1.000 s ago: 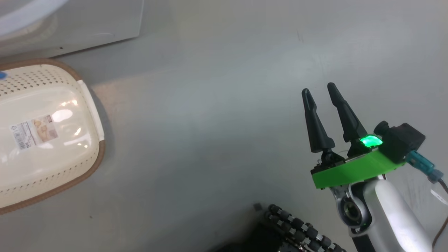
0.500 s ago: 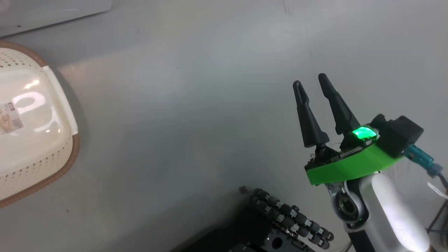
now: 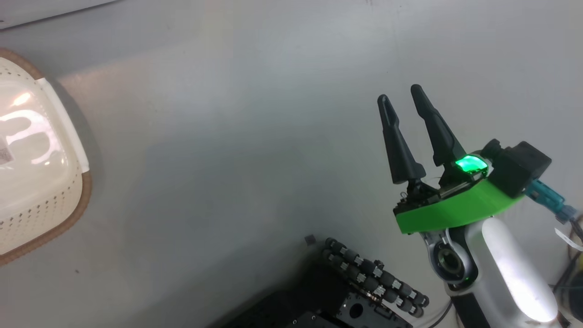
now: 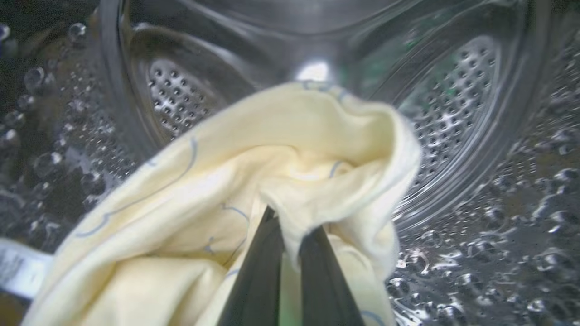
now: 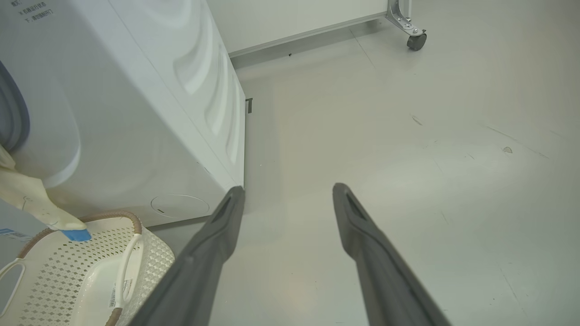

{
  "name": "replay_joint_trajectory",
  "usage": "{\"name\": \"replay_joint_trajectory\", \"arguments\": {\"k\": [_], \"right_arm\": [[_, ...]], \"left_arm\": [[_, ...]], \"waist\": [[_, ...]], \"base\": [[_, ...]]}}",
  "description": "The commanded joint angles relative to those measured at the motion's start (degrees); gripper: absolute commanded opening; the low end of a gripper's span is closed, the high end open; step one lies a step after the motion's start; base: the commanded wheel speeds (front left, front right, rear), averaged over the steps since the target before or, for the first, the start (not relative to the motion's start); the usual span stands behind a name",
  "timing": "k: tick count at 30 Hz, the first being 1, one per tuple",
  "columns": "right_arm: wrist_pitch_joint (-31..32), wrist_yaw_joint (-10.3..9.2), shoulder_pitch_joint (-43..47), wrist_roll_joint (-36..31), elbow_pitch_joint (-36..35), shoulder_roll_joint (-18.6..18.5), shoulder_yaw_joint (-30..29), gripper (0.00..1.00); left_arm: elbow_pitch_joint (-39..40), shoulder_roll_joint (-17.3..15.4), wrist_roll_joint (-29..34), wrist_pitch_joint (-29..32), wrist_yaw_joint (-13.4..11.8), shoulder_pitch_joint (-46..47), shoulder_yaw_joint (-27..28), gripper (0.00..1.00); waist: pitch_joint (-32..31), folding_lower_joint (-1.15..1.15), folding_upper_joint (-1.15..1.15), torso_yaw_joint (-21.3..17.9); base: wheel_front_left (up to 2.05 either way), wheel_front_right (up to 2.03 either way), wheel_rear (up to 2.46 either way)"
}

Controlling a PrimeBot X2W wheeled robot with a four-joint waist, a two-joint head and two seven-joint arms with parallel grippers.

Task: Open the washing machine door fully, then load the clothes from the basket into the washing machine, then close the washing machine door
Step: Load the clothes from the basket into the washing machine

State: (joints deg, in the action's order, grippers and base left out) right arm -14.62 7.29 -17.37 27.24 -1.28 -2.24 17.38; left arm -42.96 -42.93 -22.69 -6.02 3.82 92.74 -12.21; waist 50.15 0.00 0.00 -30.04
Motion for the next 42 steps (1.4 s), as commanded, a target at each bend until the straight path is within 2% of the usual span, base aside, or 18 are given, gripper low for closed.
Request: {"name": "replay_joint_trajectory", "arguments": {"k": [1, 4, 5, 6, 7, 15, 28, 36, 42], "right_arm": [[-0.4, 0.20, 1.3, 0.4, -1.4, -0.6, 0.7, 1.00], [-0.4, 0.20, 1.5, 0.3, -1.1, -0.6, 0.8, 1.00], [-0.4, 0.20, 1.5, 0.2, -1.0, -0.6, 0.8, 1.00], [-0.4, 0.20, 1.5, 0.1, -0.9, -0.6, 0.7, 1.00], [-0.4, 0.20, 1.5, 0.0, -0.9, -0.6, 0.7, 1.00], [-0.4, 0.20, 2.0, -0.9, -0.2, -0.6, -0.2, 1.00], [-0.4, 0.20, 3.4, -3.0, 0.5, -0.6, -2.5, 1.00], [-0.4, 0.20, 4.2, -4.9, 0.8, -0.6, -4.5, 1.00], [-0.4, 0.20, 4.9, -6.5, 1.2, -0.6, -5.8, 1.00]], "left_arm": [[0.2, -1.9, 0.2, 0.5, -0.3, 0.3, 0.4, 0.00], [-4.9, -0.8, -0.6, 3.5, -0.4, 0.0, 0.0, 0.00], [-6.2, -0.3, -0.8, 4.3, -0.3, 0.0, -0.2, 0.20], [-7.2, 0.0, -0.8, 5.0, -0.3, 0.2, -0.5, 0.76], [-8.0, 0.2, -0.6, 5.5, -0.4, 0.5, -0.9, 1.00], [-12.6, 2.1, -0.3, 4.3, -0.6, -0.5, -2.5, 1.00], [-15.3, 6.3, -3.6, -1.8, -2.1, -10.1, -1.4, 1.00], [-11.5, 9.5, -5.9, -6.4, -3.3, -20.1, -0.5, 1.00], [-2.3, 12.0, -6.6, -8.5, -5.6, -30.7, 0.4, 1.00]], "waist": [[-0.1, 0.00, 0.00, 0.2], [-0.6, 0.00, 0.00, 0.5], [-0.7, 0.00, 0.00, 0.6], [-0.9, 0.00, 0.00, 0.7], [-1.0, 0.00, 0.00, 0.8], [-3.1, 0.00, 0.00, 1.8], [-8.2, 0.00, 0.00, 4.8], [-12.2, 0.00, 0.00, 8.1], [-15.7, 0.00, 0.00, 11.1]], "base": [[0.00, 0.00, 0.00], [0.00, 0.00, 0.00], [0.00, 0.00, 0.00], [0.00, 0.00, 0.00], [0.00, 0.00, 0.00], [0.00, 0.00, 0.00], [0.00, 0.00, 0.00], [0.00, 0.00, 0.00], [0.00, 0.00, 0.00]]}}
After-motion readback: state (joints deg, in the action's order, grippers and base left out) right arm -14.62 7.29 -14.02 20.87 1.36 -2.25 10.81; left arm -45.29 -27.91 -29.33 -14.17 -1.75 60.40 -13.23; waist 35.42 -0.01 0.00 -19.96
